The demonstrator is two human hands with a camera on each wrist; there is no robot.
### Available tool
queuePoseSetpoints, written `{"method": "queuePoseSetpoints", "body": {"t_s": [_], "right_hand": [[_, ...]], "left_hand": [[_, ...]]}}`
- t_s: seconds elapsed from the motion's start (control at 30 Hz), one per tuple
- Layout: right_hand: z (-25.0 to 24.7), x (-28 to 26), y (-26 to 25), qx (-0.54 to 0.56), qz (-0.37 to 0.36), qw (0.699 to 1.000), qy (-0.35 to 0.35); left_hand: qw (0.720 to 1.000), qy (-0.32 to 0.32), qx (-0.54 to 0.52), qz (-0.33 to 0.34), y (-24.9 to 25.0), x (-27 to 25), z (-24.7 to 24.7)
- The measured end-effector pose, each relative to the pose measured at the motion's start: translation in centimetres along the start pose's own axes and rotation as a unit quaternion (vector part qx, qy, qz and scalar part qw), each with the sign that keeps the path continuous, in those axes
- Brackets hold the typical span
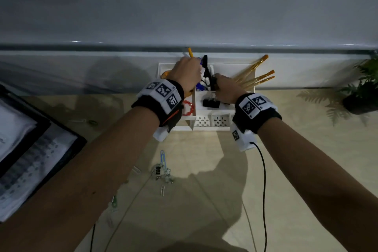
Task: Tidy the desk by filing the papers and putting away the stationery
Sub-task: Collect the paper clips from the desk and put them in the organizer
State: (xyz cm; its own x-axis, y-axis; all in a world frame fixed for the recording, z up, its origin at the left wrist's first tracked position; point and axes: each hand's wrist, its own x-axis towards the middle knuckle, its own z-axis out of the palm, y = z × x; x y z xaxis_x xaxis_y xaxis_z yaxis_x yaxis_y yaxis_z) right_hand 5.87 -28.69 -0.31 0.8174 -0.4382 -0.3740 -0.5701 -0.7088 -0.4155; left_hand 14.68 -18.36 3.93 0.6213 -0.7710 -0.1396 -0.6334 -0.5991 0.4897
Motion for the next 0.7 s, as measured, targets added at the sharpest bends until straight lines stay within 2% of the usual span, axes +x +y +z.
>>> {"method": "queuePoseSetpoints", "body": {"t_s": [0.07, 0.13, 0.2, 0.27, 0.33, 0.4, 0.47, 0.53, 0.6, 0.63, 0.7], "right_hand": [[-0.1, -0.5, 0.0, 0.026, 0.002, 0.999, 0.03], [-0.3, -1.3, -0.3, 0.07, -0.01, 0.991, 0.114], [-0.5, -2.8, -1.3, 0.117, -0.036, 0.965, 0.233], [-0.6, -5.2, -3.4, 0.146, -0.095, 0.929, 0.327], [0.2, -7.9, -6.3, 0.171, -0.169, 0.906, 0.348], [2.6, -10.1, -8.6, 0.171, -0.234, 0.911, 0.295], [5.8, -11.3, -9.8, 0.156, -0.251, 0.937, 0.184], [8.9, -11.6, -10.1, 0.098, -0.214, 0.97, 0.059], [11.7, -11.8, -9.9, 0.018, -0.143, 0.988, -0.052], [13.0, -12.0, -9.8, -0.011, -0.117, 0.989, -0.087], [15.2, -12.4, -9.4, -0.048, -0.087, 0.989, -0.113]], "left_hand": [[0.999, 0.008, -0.039, 0.01, -0.2, -0.7, -0.9], [0.995, 0.034, -0.093, 0.018, -0.8, -1.8, -2.1], [0.985, 0.081, -0.151, 0.011, -1.6, -3.4, -3.2], [0.971, 0.136, -0.195, 0.002, -3.2, -5.3, -4.0], [0.964, 0.187, -0.191, -0.013, -5.3, -7.3, -4.1], [0.968, 0.187, -0.158, -0.047, -7.5, -9.6, -3.5], [0.976, 0.16, -0.114, -0.09, -9.7, -11.7, -2.4], [0.979, 0.13, -0.077, -0.135, -12.0, -13.4, -0.9], [0.983, 0.077, -0.039, -0.163, -14.0, -15.0, 0.3], [0.985, 0.034, -0.008, -0.17, -14.7, -15.7, 0.8], [0.98, -0.058, 0.052, -0.185, -15.8, -17.0, 1.8]]}}
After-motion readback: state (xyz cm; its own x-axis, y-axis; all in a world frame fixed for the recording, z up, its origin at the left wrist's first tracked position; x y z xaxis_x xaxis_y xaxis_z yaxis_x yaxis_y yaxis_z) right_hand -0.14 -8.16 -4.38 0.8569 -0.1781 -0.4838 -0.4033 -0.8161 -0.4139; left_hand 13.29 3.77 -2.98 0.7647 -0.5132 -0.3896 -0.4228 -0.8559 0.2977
